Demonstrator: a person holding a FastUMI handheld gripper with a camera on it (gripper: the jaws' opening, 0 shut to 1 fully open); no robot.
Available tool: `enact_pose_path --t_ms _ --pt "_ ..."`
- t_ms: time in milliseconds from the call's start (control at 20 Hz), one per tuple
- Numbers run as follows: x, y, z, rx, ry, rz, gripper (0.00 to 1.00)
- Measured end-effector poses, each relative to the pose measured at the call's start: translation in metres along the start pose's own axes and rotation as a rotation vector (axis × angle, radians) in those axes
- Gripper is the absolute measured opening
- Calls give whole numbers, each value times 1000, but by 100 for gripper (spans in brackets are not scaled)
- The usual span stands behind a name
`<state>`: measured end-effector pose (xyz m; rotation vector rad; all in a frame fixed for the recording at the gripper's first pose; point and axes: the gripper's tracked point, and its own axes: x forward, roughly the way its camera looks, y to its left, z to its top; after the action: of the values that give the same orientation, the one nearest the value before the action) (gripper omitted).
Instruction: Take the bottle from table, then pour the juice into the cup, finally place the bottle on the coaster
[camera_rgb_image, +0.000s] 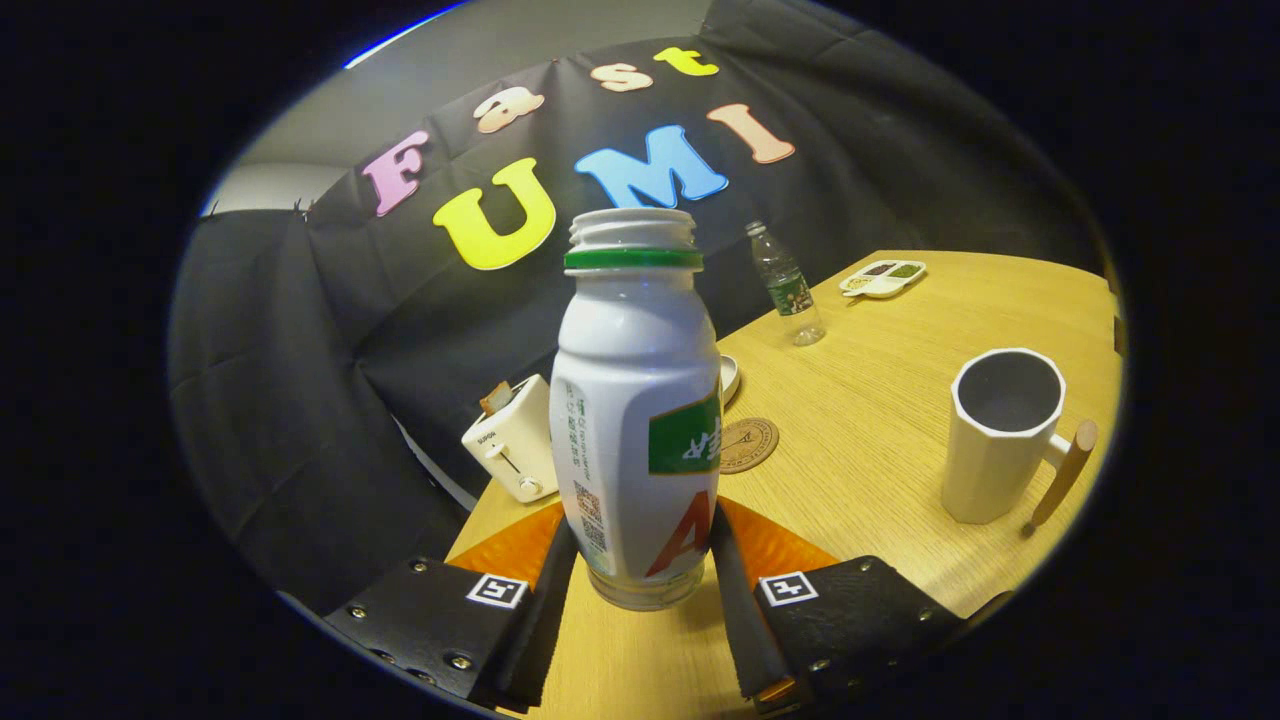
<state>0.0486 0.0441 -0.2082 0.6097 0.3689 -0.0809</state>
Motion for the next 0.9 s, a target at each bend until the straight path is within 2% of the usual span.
enact_pose_path --t_ms 300,500,900 --pt "-13 -19 6 123 -24 -22 69" --pt "-14 -30 8 240 -27 -13 69" --pt "-15 -44 -2 384 -3 9 69"
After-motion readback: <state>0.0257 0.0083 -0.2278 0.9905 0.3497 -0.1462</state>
